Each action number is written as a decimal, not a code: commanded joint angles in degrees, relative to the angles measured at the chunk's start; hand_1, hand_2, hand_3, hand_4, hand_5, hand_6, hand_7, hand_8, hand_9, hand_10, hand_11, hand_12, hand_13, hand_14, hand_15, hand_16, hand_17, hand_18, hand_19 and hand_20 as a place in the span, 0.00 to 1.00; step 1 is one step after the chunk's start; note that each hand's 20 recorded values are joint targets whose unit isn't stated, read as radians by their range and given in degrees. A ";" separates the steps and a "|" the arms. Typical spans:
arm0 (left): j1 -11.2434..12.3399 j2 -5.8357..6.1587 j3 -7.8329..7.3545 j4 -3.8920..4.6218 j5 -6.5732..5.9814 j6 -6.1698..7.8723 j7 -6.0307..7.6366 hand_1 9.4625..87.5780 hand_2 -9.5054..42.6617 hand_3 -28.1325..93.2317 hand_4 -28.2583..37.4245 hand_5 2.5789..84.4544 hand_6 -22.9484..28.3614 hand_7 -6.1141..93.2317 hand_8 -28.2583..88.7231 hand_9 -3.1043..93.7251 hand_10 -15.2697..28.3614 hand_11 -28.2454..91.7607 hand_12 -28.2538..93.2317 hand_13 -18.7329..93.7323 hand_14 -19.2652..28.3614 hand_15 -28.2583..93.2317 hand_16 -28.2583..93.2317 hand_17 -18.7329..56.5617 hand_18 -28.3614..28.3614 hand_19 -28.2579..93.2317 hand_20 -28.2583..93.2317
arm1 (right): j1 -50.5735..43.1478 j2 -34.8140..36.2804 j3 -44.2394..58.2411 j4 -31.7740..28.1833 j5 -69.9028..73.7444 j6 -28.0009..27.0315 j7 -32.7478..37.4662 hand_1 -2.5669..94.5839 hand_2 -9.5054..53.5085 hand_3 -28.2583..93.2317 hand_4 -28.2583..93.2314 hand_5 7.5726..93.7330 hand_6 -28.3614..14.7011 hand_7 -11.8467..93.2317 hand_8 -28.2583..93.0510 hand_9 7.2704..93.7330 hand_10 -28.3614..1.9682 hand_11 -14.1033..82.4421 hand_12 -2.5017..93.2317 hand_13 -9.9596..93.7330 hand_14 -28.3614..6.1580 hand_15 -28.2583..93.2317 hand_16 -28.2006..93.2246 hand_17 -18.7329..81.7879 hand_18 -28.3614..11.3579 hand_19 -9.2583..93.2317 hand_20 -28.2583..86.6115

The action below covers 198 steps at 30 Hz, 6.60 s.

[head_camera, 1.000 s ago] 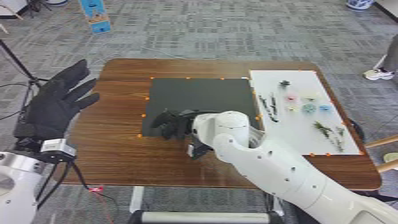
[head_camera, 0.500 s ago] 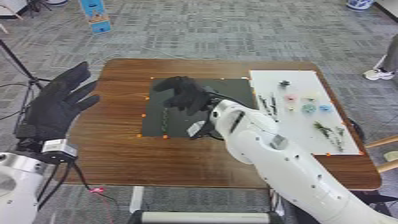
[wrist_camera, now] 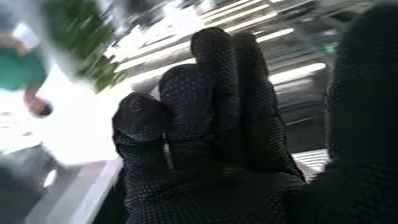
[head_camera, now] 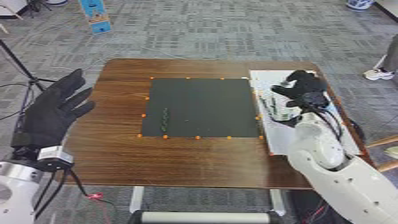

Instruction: Arrange flowers

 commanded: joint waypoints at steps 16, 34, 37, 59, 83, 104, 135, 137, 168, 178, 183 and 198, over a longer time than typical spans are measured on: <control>1.19 -1.23 0.96 -0.03 -0.21 -0.30 -1.03 0.21 0.00 0.75 0.00 0.25 0.47 0.22 0.17 0.21 0.54 0.32 0.39 0.29 0.67 0.32 0.27 0.10 0.83 0.53 0.30 | -27.19 7.42 18.37 -5.36 -0.38 -12.43 4.93 0.29 0.00 0.81 0.00 0.60 0.59 0.37 0.14 0.64 0.51 0.62 0.35 0.66 0.48 0.85 0.54 0.52 0.19 0.98 0.72; 0.99 -0.75 0.99 0.27 -0.19 -0.30 -1.55 0.21 0.00 0.75 0.00 0.25 0.47 0.22 0.17 0.21 0.54 0.32 0.39 0.29 0.66 0.32 0.27 0.10 0.83 0.53 0.30 | -32.75 11.72 24.61 -7.10 -0.95 -14.82 6.14 0.28 0.00 0.86 0.00 0.58 0.58 0.37 0.14 0.62 0.51 0.62 0.35 0.65 0.47 0.85 0.53 0.50 0.19 0.97 0.73; 1.14 -0.80 0.84 0.21 -0.20 -0.25 -1.54 0.21 0.00 0.75 0.00 0.24 0.47 0.22 0.17 0.21 0.54 0.32 0.39 0.29 0.66 0.32 0.27 0.10 0.83 0.53 0.30 | -33.32 11.97 25.36 -7.88 -0.03 -15.57 5.59 0.29 0.00 0.86 0.00 0.58 0.59 0.37 0.14 0.63 0.51 0.62 0.35 0.65 0.48 0.85 0.53 0.50 0.19 0.97 0.73; 3.04 -1.53 -3.13 -1.26 -0.11 1.14 0.18 0.21 0.00 0.75 0.00 0.25 0.47 0.22 0.16 0.21 0.54 0.32 0.39 0.29 0.67 0.32 0.27 0.10 0.83 0.53 0.30 | -28.87 10.63 19.71 -6.90 1.28 -18.24 2.07 0.47 0.00 0.90 0.05 0.63 0.66 0.71 0.39 0.68 0.54 0.60 0.64 0.66 0.46 0.88 0.55 0.51 0.20 0.96 0.73; 3.77 -2.00 -2.96 -1.39 -0.19 1.36 0.07 0.20 0.00 0.76 0.00 0.25 0.47 0.23 0.16 0.22 0.53 0.33 0.39 0.30 0.67 0.32 0.27 0.10 0.84 0.53 0.30 | -17.77 10.93 12.73 -12.60 -0.99 -8.64 -0.54 0.45 0.00 0.91 0.15 0.66 0.56 0.71 0.45 0.73 0.46 0.72 0.61 0.76 0.47 0.94 0.55 0.59 0.15 1.00 0.84; 2.70 -3.73 -0.72 -0.57 0.01 1.49 -0.13 0.21 0.00 0.75 0.00 0.25 0.46 0.24 0.16 0.22 0.53 0.33 0.39 0.30 0.66 0.32 0.27 0.10 0.83 0.53 0.30 | 11.28 -9.71 -19.50 -0.75 2.91 -13.34 -4.99 0.44 0.00 0.91 0.17 0.69 0.58 0.69 0.45 0.78 0.52 0.73 0.59 0.80 0.52 0.93 0.55 0.65 0.17 1.00 0.87; 1.27 -2.11 0.67 0.06 -0.18 0.71 -1.17 0.21 0.00 0.74 0.00 0.25 0.45 0.26 0.14 0.22 0.51 0.36 0.37 0.31 0.65 0.34 0.25 0.11 0.84 0.54 0.29 | 15.63 -24.18 -24.41 9.55 3.67 -23.89 -1.52 0.46 0.00 0.89 0.14 0.75 0.61 0.62 0.45 0.82 0.52 0.72 0.53 0.83 0.56 0.92 0.55 0.69 0.17 1.00 0.88; 1.08 -1.91 0.79 0.14 -0.21 0.67 -1.39 0.21 0.00 0.74 0.00 0.24 0.45 0.26 0.14 0.22 0.51 0.36 0.37 0.31 0.65 0.34 0.25 0.11 0.84 0.54 0.29 | 15.70 -25.10 -24.26 9.99 3.48 -24.12 -1.15 0.47 0.00 0.89 0.12 0.75 0.62 0.61 0.45 0.82 0.52 0.72 0.53 0.83 0.56 0.92 0.56 0.69 0.17 1.00 0.88; 1.52 -2.21 1.24 -0.16 -0.24 0.86 -1.75 0.21 0.00 0.75 0.00 0.25 0.45 0.27 0.14 0.22 0.52 0.37 0.36 0.31 0.66 0.35 0.24 0.10 0.84 0.54 0.28 | 13.80 -27.68 -16.77 7.76 8.77 -27.83 -1.92 0.23 0.07 0.86 0.06 0.67 0.56 0.32 0.17 0.86 0.52 0.66 0.41 0.85 0.61 0.88 0.56 0.71 0.20 1.00 0.85; 1.87 -2.61 1.10 -0.29 -0.28 1.30 -1.59 0.21 0.00 0.75 0.00 0.25 0.46 0.27 0.14 0.22 0.52 0.36 0.36 0.30 0.66 0.34 0.25 0.10 0.84 0.54 0.28 | 12.26 -23.49 -13.17 2.31 11.69 -16.23 -8.93 0.20 0.21 0.83 0.07 0.55 0.51 0.25 0.18 0.80 0.44 0.64 0.40 0.81 0.54 0.88 0.55 0.66 0.18 1.00 0.83; 2.76 -2.85 0.44 -0.75 -0.71 1.92 -0.66 0.21 0.00 0.75 0.00 0.25 0.46 0.26 0.14 0.22 0.52 0.36 0.36 0.30 0.66 0.33 0.25 0.10 0.83 0.53 0.29 | 8.85 -16.19 -7.93 -0.64 23.81 -17.93 -23.26 0.18 0.29 0.87 0.09 0.49 0.52 0.23 0.18 0.69 0.42 0.64 0.40 0.72 0.41 0.87 0.54 0.55 0.14 0.99 0.74; 4.63 -3.63 -0.67 -1.65 -0.25 3.45 0.26 0.21 0.00 0.76 0.00 0.25 0.47 0.24 0.15 0.21 0.53 0.33 0.38 0.28 0.61 0.31 0.29 0.11 0.80 0.52 0.31 | 0.69 -5.89 3.12 -4.17 58.82 -39.05 -24.51 0.33 0.46 0.97 0.19 0.64 0.58 0.28 0.15 0.74 0.51 0.59 0.54 0.71 0.41 0.88 0.51 0.53 0.13 1.00 0.70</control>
